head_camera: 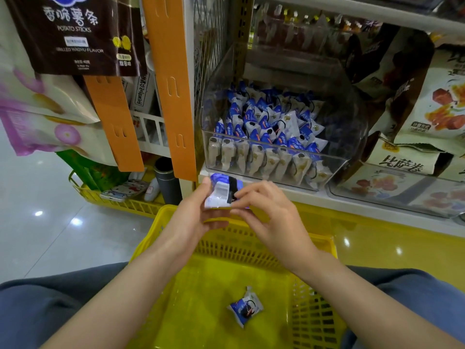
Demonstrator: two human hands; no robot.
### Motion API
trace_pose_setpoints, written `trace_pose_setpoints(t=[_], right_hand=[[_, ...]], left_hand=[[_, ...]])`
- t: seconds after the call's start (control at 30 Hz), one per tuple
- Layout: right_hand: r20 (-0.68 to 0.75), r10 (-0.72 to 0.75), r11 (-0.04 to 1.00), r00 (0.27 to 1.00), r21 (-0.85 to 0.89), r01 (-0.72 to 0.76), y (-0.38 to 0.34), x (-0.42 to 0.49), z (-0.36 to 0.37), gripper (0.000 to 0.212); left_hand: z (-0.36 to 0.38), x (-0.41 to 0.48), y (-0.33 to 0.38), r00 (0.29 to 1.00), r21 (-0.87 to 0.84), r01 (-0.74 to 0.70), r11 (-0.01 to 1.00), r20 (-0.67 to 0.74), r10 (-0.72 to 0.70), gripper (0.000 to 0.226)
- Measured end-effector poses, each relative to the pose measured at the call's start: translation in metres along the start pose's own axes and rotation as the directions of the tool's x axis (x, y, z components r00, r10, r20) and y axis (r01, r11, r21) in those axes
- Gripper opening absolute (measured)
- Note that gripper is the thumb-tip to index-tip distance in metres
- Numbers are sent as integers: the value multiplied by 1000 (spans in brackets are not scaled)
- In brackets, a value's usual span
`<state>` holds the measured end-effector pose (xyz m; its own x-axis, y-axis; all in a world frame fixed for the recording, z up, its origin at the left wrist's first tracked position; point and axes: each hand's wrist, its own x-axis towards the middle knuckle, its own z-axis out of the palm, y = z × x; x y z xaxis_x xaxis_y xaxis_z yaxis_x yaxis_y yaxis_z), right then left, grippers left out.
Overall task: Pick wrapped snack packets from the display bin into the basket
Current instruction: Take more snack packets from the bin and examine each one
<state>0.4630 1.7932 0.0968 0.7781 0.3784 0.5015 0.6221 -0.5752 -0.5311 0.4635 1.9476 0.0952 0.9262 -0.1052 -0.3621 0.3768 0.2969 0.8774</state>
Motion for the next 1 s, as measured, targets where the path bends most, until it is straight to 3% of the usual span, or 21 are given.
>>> trace_pose_setpoints(t=[0.07, 0.13, 0.2, 0.27, 0.3, 0.37, 0.4, 0.43, 0.5, 0.57, 0.67, 0.9, 1.0], right_hand=[[57, -75, 993, 996, -84, 79, 0, 0, 0, 16], [74, -73, 995, 995, -60, 78, -2, 0, -1, 16], [43, 51, 996, 998, 76, -54, -5, 1, 0, 11], [32, 274, 936, 961, 224, -274, -7, 4, 2, 8], [79, 407, 856, 910, 314, -410, -8, 6, 2, 8], [311, 593, 547, 743, 521, -655, -7, 9, 2, 14], [419, 614, 396, 669, 569, -721, -7, 10, 1, 20], [474, 610, 324, 635, 582, -746, -7, 10, 0, 24], [461, 601, 341, 653, 591, -731, -8, 9, 0, 26], [388, 613, 397, 689, 602, -692, -10, 9, 1, 20], [334, 645, 432, 688, 584, -688, -10, 9, 3, 17], [339, 648, 394, 682, 617, -681, -10, 5, 7, 16], [316, 649, 442, 692, 584, -681, -8, 3, 9, 14]], left_hand=[[-2, -1, 1, 998, -10, -64, 998, 16, 64, 37], [-2, -2, 1, 994, 18, -108, 994, 0, 108, 27], [-2, -1, 0, 990, 34, -139, 990, -31, 140, 21], [-1, -1, -1, 988, 32, -146, 989, -46, 148, 21], [-1, -2, -1, 989, 33, -143, 989, -36, 145, 22], [1, -3, -2, 990, 45, -141, 989, 23, 140, 22], [2, -3, -3, 989, 65, -143, 987, 44, 141, 22], [2, -3, -4, 988, 96, -149, 984, 41, 146, 20], [3, -1, -6, 976, 215, -208, 954, -25, 218, 17], [3, 2, -9, 927, 411, -307, 858, -75, 367, 27], [6, -2, -12, 853, 594, -419, 687, -1, 522, 38], [-1, 1, -18, 850, 709, -428, 560, 105, 517, 36], [-3, 0, -18, 843, 735, -456, 502, 176, 509, 33]])
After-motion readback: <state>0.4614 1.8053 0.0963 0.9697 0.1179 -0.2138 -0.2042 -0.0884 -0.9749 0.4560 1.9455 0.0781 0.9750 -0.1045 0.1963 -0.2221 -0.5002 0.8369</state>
